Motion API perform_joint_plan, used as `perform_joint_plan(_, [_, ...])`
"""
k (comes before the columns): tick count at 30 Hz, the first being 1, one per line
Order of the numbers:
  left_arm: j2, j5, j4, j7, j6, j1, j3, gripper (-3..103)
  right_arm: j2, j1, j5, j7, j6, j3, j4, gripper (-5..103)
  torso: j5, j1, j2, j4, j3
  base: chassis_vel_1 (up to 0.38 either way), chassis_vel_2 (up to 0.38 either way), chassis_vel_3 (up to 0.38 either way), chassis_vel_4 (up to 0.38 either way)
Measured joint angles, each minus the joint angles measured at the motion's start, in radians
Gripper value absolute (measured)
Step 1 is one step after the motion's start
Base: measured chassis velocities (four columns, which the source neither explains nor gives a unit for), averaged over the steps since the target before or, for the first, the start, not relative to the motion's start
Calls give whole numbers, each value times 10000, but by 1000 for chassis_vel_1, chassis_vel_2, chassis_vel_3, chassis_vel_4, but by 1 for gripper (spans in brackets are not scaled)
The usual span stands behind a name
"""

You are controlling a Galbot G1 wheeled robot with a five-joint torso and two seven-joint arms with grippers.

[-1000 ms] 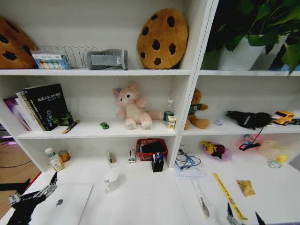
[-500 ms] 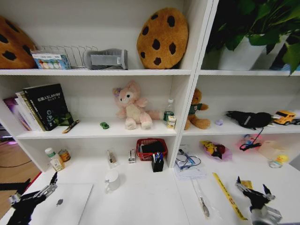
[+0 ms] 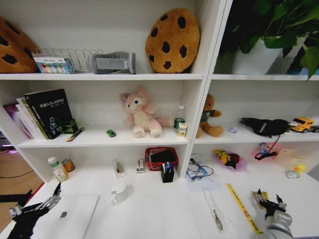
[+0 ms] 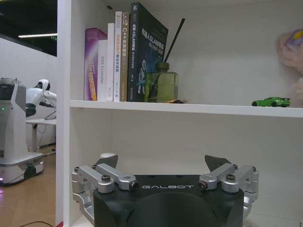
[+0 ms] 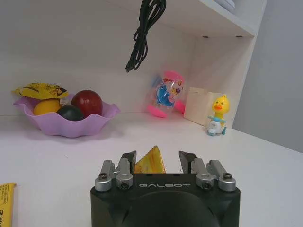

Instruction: Organize the objects on the table.

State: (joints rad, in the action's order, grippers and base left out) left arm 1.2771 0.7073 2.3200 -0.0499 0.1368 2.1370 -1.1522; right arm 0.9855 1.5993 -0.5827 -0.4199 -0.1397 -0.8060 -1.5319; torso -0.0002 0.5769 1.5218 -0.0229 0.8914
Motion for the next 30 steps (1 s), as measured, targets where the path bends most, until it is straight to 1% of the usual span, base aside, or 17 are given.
perform_joint_plan(2, [0, 0, 0, 0, 0, 0, 0, 100, 35, 52, -90, -34, 54, 1, 8, 44, 1, 0, 0, 0, 0, 0, 0, 0, 0])
perform_joint_plan(3, [0, 0, 0, 0, 0, 0, 0, 100, 35, 52, -90, -34, 54, 1, 8, 44, 1, 0, 0, 0, 0, 0, 0, 0, 0])
perform_joint_plan(6, [0, 0, 0, 0, 0, 1, 0, 100, 53, 189, -145, -44, 54, -9, 53, 28, 2, 0, 1, -1, 0, 0, 0, 0, 0])
perform_joint_plan(7, [0, 0, 0, 0, 0, 1, 0, 100, 53, 189, -145, -44, 54, -9, 53, 28, 2, 0, 1, -1, 0, 0, 0, 0, 0])
perform_joint_plan(9, [0, 0, 0, 0, 0, 0, 0, 100, 77, 240, -63, -43, -17, -45, 17, 18, 1, 0, 1, -1, 0, 0, 0, 0, 0])
perform_joint_plan(10, [0, 0, 0, 0, 0, 0, 0, 100, 77, 240, -63, -43, -17, -45, 17, 18, 1, 0, 1, -1, 0, 0, 0, 0, 0])
perform_joint_plan(12, [0, 0, 0, 0, 0, 0, 0, 100, 105, 223, 123, 33, -130, -105, -175, 7, 2, 0, 0, -3, 0, 0, 0, 0, 0])
perform_joint_plan(13, [0, 0, 0, 0, 0, 0, 0, 100, 105, 223, 123, 33, -130, -105, -175, 7, 2, 0, 0, -3, 0, 0, 0, 0, 0])
perform_joint_plan(14, [0, 0, 0, 0, 0, 0, 0, 100, 107, 70, 299, 117, -233, -130, -341, 3, 1, -1, 1, -3, 0, 0, 0, 0, 0])
perform_joint_plan(18, [0, 0, 0, 0, 0, 1, 0, 100, -27, -774, 578, 271, -307, 7, -384, 0, 2, -1, 2, -1, 0, 0, 0, 0, 0])
perform_joint_plan(19, [0, 0, 0, 0, 0, 1, 0, 100, -27, -774, 578, 271, -307, 7, -384, 0, 2, -1, 2, -1, 0, 0, 0, 0, 0])
perform_joint_plan(21, [0, 0, 0, -1, 0, 0, 0, 100, -174, -1650, 673, 349, -315, 261, -4, 0, 1, 0, 1, 1, 1, 0, 0, 0, 0])
perform_joint_plan(24, [0, 0, 0, 0, 0, 0, 0, 100, -190, -1725, 679, 355, -315, 289, 40, 0, 2, 0, 1, 0, 0, 0, 0, 0, 0])
perform_joint_plan(27, [0, 0, 0, -1, 0, 0, 0, 100, -274, -2165, 713, 382, -314, 463, 307, 0, 2, 0, 2, -1, 0, 0, 0, 0, 0])
perform_joint_plan(28, [0, 0, 0, 0, 0, 0, 0, 100, -350, -2598, 758, 396, -312, 674, 602, 0, 0, -1, 1, -1, 0, 0, 0, 0, 0])
perform_joint_plan(29, [0, 0, 0, 0, 0, 0, 0, 100, -471, -3514, 860, 470, -319, 1145, 1183, 0, 5, -1, 1, 0, 1, 0, 0, 0, 0])
perform_joint_plan(30, [0, 0, 0, 0, 0, 0, 0, 100, -471, -3514, 860, 470, -319, 1145, 1183, 0, 5, -1, 1, 0, 1, 0, 0, 0, 0])
